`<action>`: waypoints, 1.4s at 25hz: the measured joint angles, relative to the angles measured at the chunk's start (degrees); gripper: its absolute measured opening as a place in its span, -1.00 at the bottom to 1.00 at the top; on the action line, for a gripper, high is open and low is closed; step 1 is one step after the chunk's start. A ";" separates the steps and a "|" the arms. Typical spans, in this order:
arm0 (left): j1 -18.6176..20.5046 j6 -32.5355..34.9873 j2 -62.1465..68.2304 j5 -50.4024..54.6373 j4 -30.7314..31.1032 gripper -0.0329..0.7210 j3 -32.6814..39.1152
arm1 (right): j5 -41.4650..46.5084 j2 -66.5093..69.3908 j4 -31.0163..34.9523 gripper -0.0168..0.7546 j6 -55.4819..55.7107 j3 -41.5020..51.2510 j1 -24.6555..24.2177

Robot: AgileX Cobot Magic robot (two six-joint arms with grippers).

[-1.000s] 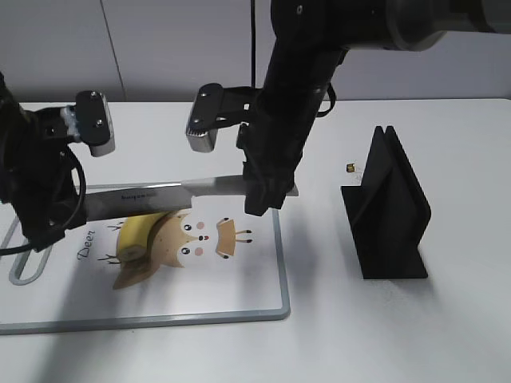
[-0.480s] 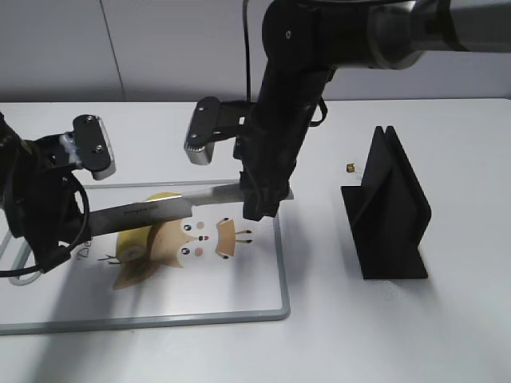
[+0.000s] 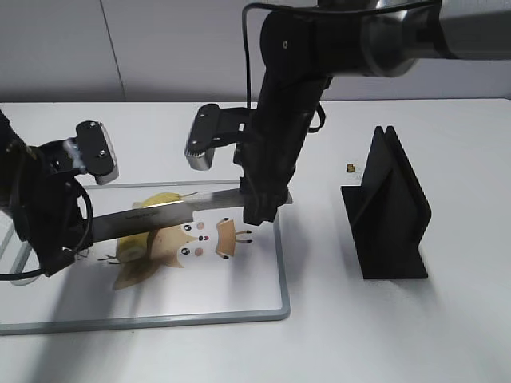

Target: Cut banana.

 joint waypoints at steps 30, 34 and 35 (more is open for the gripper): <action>0.12 -0.21 7.17 2.83 -1.79 -0.89 -2.81 | -1.66 5.21 -1.07 -0.31 1.37 -1.44 -0.30; 0.12 -0.49 3.11 5.21 -1.51 -0.89 -3.71 | -1.07 1.24 -1.81 -0.31 1.37 -1.44 -0.30; 0.12 -0.56 2.01 5.61 -1.37 -0.89 -3.90 | -1.01 0.31 -1.97 -0.31 1.43 -1.44 -0.30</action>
